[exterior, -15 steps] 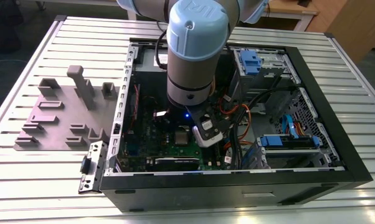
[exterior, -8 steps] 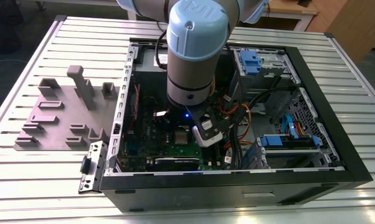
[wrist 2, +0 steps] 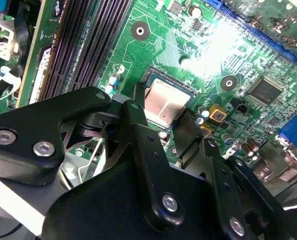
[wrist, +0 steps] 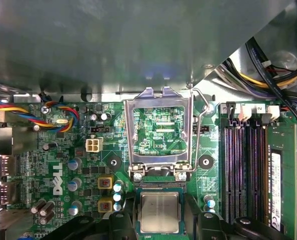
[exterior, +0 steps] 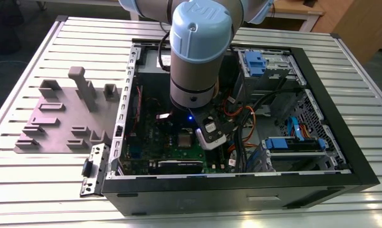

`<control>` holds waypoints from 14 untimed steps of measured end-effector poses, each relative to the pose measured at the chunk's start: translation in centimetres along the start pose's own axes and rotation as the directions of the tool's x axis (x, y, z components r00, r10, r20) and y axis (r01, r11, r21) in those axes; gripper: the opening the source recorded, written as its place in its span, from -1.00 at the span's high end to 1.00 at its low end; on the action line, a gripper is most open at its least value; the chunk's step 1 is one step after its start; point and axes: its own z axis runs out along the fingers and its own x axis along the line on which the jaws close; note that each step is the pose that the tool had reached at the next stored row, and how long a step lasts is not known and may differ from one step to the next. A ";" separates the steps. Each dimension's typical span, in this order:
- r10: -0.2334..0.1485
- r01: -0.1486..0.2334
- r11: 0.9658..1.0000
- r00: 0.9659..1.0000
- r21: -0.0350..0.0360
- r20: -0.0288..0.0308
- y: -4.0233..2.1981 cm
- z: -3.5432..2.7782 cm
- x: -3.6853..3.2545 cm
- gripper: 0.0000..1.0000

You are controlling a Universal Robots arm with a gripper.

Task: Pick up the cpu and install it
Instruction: 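Place the cpu into insertion slot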

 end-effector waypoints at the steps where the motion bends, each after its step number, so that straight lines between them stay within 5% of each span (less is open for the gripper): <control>1: 0.000 0.000 1.000 1.000 0.000 0.000 0.00 0.01 0.00 0.06; 14: -0.004 0.004 1.000 1.000 0.000 0.000 0.05 -0.37 -0.01 0.06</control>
